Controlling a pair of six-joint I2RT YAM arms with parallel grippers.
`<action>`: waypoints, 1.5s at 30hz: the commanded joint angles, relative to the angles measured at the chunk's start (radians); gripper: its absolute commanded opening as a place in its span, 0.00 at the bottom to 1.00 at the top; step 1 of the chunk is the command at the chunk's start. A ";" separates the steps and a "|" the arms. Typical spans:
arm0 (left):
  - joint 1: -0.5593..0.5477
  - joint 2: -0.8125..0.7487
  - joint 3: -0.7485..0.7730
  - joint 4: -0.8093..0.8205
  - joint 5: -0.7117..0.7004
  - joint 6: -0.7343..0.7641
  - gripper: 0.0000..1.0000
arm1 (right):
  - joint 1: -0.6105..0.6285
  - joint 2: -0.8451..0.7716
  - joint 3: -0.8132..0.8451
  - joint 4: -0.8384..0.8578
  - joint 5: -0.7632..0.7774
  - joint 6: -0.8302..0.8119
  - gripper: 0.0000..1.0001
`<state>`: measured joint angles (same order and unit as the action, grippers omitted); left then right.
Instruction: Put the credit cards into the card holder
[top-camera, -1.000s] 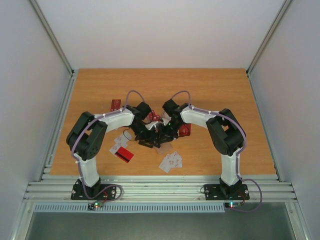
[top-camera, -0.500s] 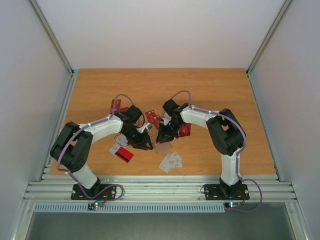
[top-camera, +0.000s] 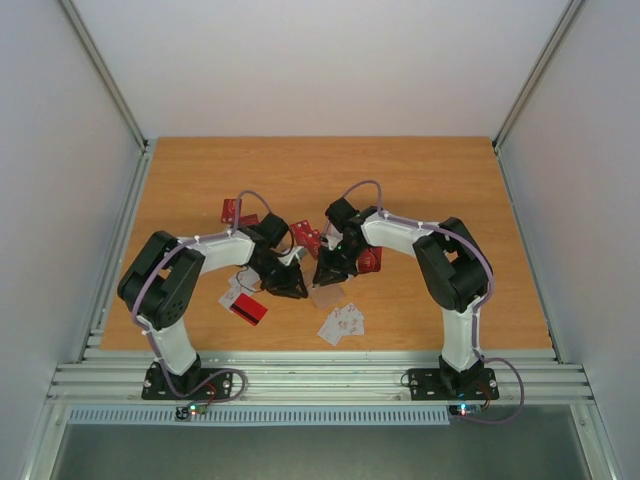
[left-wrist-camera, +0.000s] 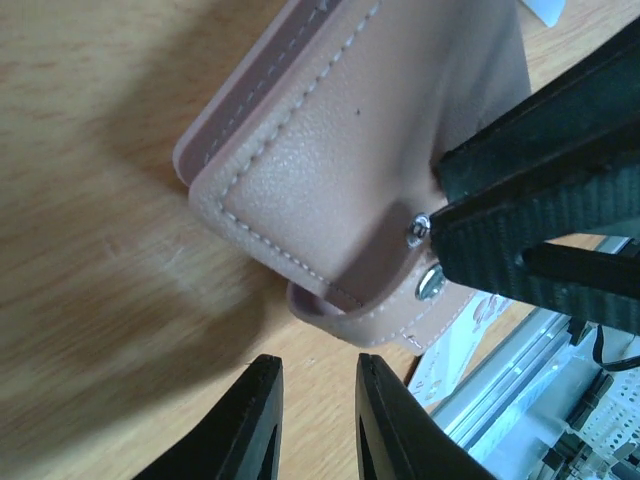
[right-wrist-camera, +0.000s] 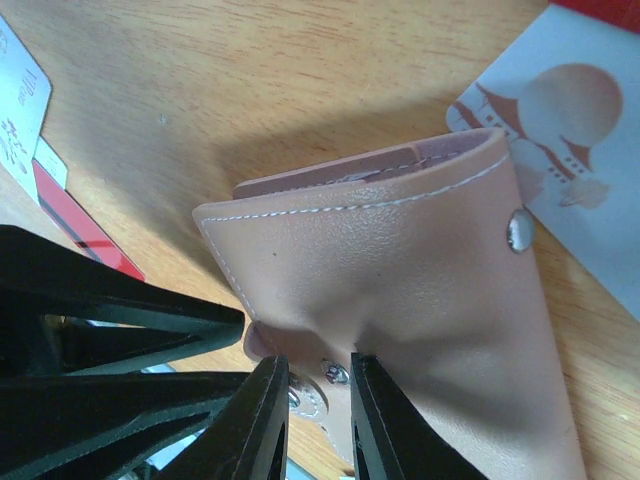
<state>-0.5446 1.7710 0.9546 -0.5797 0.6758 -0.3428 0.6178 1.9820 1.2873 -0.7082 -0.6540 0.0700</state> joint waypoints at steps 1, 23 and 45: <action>-0.002 0.025 0.035 0.051 -0.004 -0.015 0.24 | -0.004 -0.043 0.001 -0.021 0.038 0.007 0.20; -0.028 0.089 0.110 0.014 -0.020 0.001 0.23 | -0.022 -0.079 -0.010 -0.039 0.068 -0.007 0.19; -0.049 0.097 0.158 -0.022 -0.080 -0.069 0.24 | -0.029 -0.084 -0.047 -0.040 0.010 -0.135 0.24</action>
<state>-0.5785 1.8465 1.0843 -0.5968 0.6094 -0.3931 0.5926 1.8908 1.2369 -0.7452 -0.6296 -0.0231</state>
